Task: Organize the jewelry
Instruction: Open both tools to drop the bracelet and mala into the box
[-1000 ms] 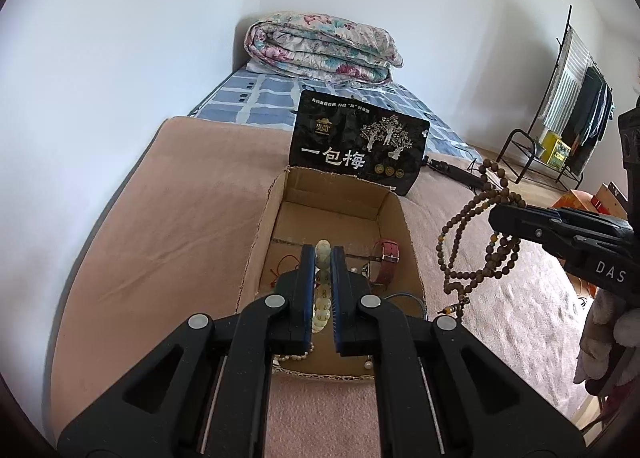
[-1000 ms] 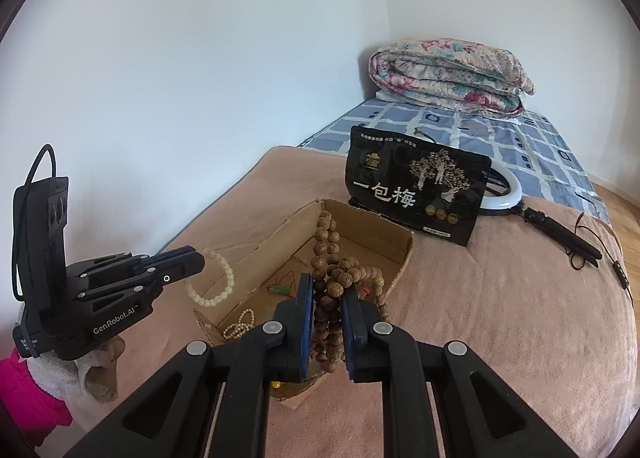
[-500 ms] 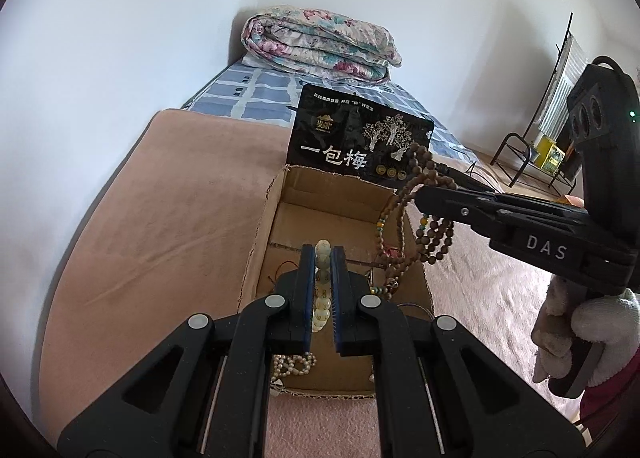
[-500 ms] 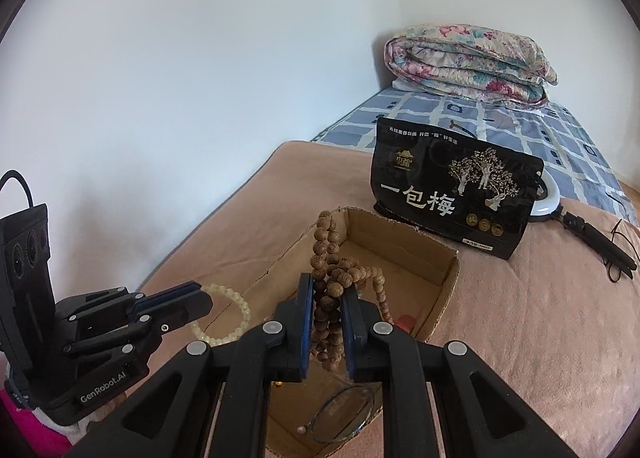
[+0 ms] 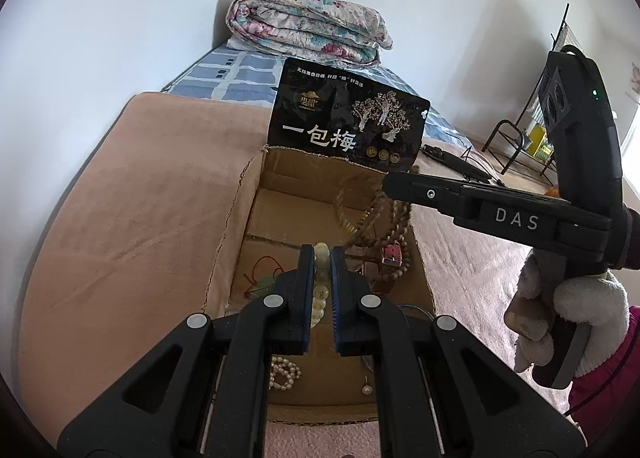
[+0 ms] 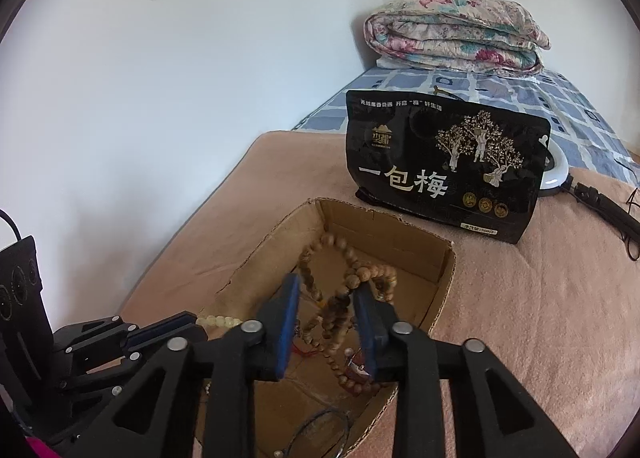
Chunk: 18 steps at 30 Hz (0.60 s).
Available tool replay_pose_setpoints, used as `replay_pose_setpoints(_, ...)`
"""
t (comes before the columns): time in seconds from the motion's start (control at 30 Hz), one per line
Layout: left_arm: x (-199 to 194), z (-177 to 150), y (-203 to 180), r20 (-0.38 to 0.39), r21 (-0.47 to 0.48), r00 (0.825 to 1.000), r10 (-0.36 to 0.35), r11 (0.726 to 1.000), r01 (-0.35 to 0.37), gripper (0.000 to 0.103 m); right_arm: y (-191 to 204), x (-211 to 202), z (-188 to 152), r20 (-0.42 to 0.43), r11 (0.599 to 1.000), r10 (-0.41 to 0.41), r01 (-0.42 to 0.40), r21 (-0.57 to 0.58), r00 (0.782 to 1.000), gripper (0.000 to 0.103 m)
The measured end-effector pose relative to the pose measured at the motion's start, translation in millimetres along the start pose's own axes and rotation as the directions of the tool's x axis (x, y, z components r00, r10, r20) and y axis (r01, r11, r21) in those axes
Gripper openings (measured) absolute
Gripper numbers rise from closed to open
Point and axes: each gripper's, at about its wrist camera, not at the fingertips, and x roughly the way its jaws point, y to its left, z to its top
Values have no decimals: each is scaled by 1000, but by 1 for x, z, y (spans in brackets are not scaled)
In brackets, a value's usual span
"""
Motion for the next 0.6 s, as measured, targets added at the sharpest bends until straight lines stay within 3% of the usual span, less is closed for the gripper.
replay_pose_setpoints(0.07,0,-2,-2,-5,11,1000,6,1000,-6,8,-3,-3,-2,10,1000,-4,4,13,1000,42)
replay_pose_setpoints(0.13,-3,-3,-4,0,14,1000,11,1000,-11,15,-5,-7,-3,20,1000,-7,7,28,1000,53)
replay_pose_setpoints(0.6,-36,-4,-22,35,18,999,35,999,-36,16,-8,-47,-13,60,999,-27,24,41,998,53)
